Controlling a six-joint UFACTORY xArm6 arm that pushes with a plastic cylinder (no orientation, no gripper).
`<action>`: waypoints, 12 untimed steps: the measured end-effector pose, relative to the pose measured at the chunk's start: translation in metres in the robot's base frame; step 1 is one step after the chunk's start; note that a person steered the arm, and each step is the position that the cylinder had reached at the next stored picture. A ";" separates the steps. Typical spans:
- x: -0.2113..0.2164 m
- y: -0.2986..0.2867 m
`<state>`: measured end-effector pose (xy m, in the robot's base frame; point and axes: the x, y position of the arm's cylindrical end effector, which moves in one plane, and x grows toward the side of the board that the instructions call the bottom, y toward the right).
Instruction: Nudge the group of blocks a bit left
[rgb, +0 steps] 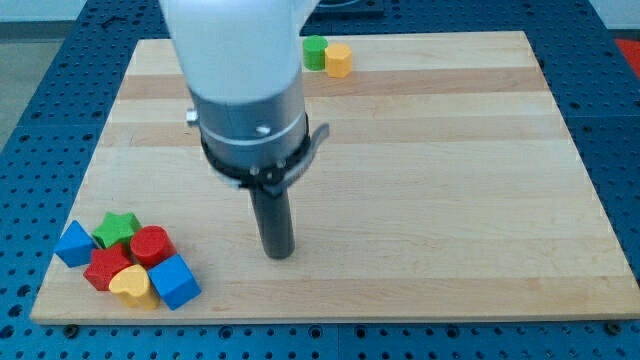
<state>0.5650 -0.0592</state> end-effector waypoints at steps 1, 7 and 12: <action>0.007 0.000; 0.053 -0.069; 0.054 -0.114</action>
